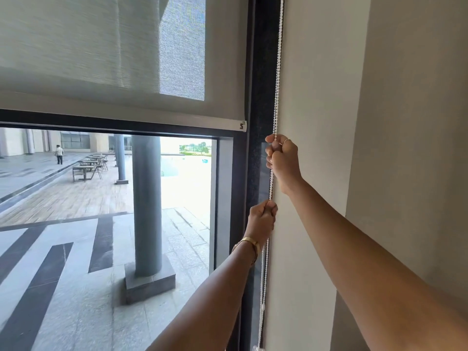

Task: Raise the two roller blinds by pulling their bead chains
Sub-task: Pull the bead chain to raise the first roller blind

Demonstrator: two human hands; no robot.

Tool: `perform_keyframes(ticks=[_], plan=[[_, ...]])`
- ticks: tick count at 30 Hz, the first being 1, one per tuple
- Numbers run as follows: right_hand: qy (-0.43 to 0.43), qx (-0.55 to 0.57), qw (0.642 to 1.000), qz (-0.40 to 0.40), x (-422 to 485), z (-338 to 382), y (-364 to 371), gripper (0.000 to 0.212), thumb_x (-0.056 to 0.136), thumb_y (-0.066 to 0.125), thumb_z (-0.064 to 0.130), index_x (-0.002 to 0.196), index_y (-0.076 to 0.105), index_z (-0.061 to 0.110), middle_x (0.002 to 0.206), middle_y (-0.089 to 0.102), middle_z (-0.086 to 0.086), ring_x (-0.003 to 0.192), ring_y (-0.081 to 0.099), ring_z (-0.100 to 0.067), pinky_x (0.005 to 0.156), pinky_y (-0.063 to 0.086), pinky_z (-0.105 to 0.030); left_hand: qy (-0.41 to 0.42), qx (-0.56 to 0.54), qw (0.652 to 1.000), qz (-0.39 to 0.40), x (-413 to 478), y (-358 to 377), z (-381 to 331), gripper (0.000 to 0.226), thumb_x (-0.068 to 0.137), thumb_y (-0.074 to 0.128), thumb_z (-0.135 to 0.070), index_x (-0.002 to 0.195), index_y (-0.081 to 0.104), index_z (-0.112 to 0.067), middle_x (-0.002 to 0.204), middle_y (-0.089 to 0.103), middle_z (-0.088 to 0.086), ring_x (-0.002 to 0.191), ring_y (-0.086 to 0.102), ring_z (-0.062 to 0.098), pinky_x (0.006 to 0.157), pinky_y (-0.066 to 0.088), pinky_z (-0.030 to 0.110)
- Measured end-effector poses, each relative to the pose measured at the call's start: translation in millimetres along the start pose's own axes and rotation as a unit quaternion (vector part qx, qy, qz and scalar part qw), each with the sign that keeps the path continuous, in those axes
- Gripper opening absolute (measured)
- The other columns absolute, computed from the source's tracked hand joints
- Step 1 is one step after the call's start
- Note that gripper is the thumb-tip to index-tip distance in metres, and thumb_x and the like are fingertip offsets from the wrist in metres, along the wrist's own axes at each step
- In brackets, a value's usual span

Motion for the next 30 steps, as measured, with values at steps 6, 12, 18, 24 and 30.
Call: perform_keyframes(ticks=[6, 12, 18, 24, 30], plan=[[0.010, -0.055, 0.998, -0.005, -11.0, -18.5, -4.0, 0.025, 0.096, 0.035, 0.004, 0.101, 0.058, 0.011, 0.072, 0.060, 0.002, 0.059, 0.054, -0.010, 0.053, 0.044, -0.020, -0.009, 0.037, 0.999, 0.039, 4.9, -9.6, -16.3, 0.037, 0.095, 0.030, -0.009, 0.061, 0.042, -0.017, 0.052, 0.037, -0.001, 0.040, 0.033, 0.009, 0.037, 0.026, 0.017], [0.024, -0.108, 0.994, -0.003, -15.8, -26.0, -4.3, 0.020, 0.098, 0.037, 0.012, 0.099, 0.057, 0.012, 0.074, 0.064, 0.001, 0.067, 0.061, -0.012, 0.062, 0.047, -0.023, -0.020, 0.081, 0.995, 0.061, 14.4, -21.7, -13.0, 0.042, 0.095, 0.036, -0.022, 0.058, 0.054, -0.021, 0.051, 0.061, 0.000, 0.054, 0.056, 0.018, 0.062, 0.050, 0.030], [0.075, -0.120, 0.989, 0.047, -26.8, -27.6, -1.5, 0.016, 0.094, 0.044, 0.011, 0.102, 0.059, 0.011, 0.087, 0.070, -0.004, 0.071, 0.058, -0.014, 0.059, 0.044, -0.026, -0.009, 0.114, 0.993, 0.038, 3.1, -27.6, -3.7, 0.037, 0.085, 0.038, -0.049, 0.079, 0.058, -0.019, 0.070, 0.070, 0.000, 0.072, 0.062, 0.021, 0.083, 0.052, 0.044], [0.099, -0.174, 0.980, 0.020, -37.2, -36.6, -5.1, 0.019, 0.090, 0.044, 0.010, 0.092, 0.060, 0.021, 0.114, 0.068, -0.012, 0.098, 0.063, -0.024, 0.088, 0.053, -0.041, 0.002, 0.154, 0.988, -0.026, -11.9, -50.0, -16.5, 0.039, 0.094, 0.038, -0.048, 0.110, 0.050, -0.015, 0.086, 0.062, 0.005, 0.086, 0.059, 0.030, 0.077, 0.048, 0.038], [0.075, -0.189, 0.977, -0.059, -68.5, -46.1, 7.3, 0.033, 0.094, 0.045, 0.014, 0.122, 0.056, 0.003, 0.129, 0.061, -0.014, 0.118, 0.056, -0.027, 0.096, 0.039, -0.028, 0.017, 0.142, 0.988, -0.054, -33.2, -85.1, -13.0, 0.029, 0.095, 0.040, -0.043, 0.108, 0.051, -0.019, 0.102, 0.063, 0.005, 0.096, 0.062, 0.023, 0.085, 0.051, 0.037]])
Point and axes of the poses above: each hand's wrist, its own x-axis towards the middle knuckle, its own y-axis out of the palm, z = x × y, the point moved 2 cm from there along x, towards the middle knuckle
